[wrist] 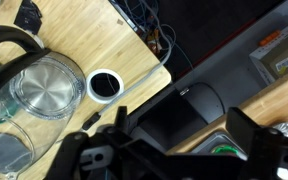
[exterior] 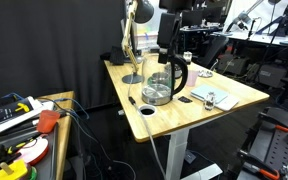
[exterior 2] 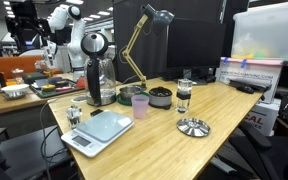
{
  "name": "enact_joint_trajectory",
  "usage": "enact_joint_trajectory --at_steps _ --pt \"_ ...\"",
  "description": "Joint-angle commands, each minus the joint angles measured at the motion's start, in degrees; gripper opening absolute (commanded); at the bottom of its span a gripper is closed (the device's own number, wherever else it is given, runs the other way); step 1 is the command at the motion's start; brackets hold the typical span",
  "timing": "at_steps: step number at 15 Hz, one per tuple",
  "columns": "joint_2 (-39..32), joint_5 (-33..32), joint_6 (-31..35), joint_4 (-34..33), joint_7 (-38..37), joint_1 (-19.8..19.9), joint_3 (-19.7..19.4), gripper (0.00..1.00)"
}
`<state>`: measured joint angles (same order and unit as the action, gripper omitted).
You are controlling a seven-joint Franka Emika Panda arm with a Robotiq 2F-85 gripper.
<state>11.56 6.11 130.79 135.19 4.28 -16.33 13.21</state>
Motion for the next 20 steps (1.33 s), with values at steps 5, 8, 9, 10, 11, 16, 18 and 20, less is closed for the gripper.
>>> enact_joint_trajectory --at_steps 5,8,9,10,11,16,18,20 --pt "-13.80 -6.74 3.80 -9.77 -5.36 1.97 0.23 1.00" --pt "-18.67 -10.45 3.70 -14.66 -7.30 1.45 0.02 1.00" --pt "-20.15 -11.06 3.33 -16.37 -7.68 1.22 0.00 1.00" --pt "-21.35 -11.43 3.05 -17.73 -7.79 1.06 -0.04 1.00" --pt "-22.48 -11.79 2.78 -18.94 -7.86 0.88 -0.11 1.00" --pt "-27.75 -13.71 1.43 -22.97 -8.62 -0.01 -0.83 1.00" --pt "-29.32 -14.77 1.46 -24.22 -10.19 -0.42 -1.29 1.00" --pt "-30.83 -15.53 1.38 -25.46 -11.63 -0.75 -1.74 1.00"
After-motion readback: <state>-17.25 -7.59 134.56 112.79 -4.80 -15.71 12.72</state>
